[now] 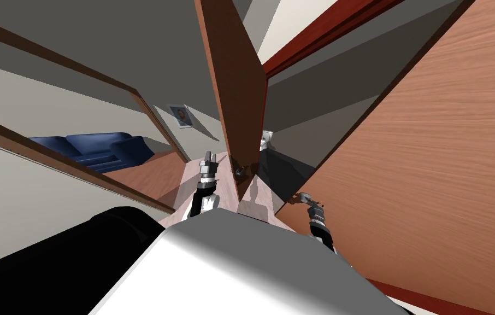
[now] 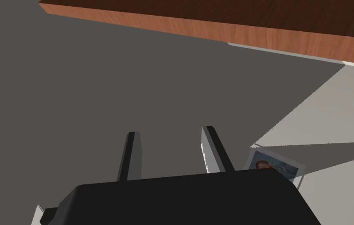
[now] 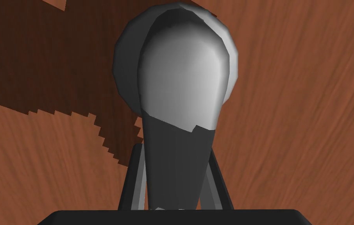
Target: Pull the door open
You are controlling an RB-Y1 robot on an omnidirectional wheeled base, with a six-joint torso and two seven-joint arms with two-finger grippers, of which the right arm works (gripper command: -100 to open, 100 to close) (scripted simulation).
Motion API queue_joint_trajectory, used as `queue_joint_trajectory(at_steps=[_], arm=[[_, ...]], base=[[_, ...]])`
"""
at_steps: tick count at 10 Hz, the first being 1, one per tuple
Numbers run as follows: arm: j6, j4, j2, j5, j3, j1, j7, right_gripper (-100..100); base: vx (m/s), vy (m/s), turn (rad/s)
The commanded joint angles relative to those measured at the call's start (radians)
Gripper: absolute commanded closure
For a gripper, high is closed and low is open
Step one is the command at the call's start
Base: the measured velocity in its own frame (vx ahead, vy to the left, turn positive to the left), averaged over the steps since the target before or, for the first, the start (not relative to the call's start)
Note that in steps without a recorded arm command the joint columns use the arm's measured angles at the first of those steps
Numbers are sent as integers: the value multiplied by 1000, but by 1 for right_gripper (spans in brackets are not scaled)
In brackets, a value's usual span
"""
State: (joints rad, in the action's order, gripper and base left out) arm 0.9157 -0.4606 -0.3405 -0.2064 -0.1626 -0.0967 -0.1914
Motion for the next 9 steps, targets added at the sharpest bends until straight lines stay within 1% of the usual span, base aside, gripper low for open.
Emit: queue_joint_trajectory(at_steps=[1,2,3,4,7,9], arm=[[2,-10,8,18,26,1,-12,100],[2,-10,8,18,26,1,-12,100],[-17,-26,4,15,20,12,-10,100],[-6,-20,1,25,37,17,-24,100],[14,-28,-11,46,70,26,-55,100],[33,-35,-21,65,101,35,-83,100]], base=[[-267,5,46],[-165,-12,3],[-65,-7,-4],[-169,-10,63],[-224,-30,98],[-246,-61,109]])
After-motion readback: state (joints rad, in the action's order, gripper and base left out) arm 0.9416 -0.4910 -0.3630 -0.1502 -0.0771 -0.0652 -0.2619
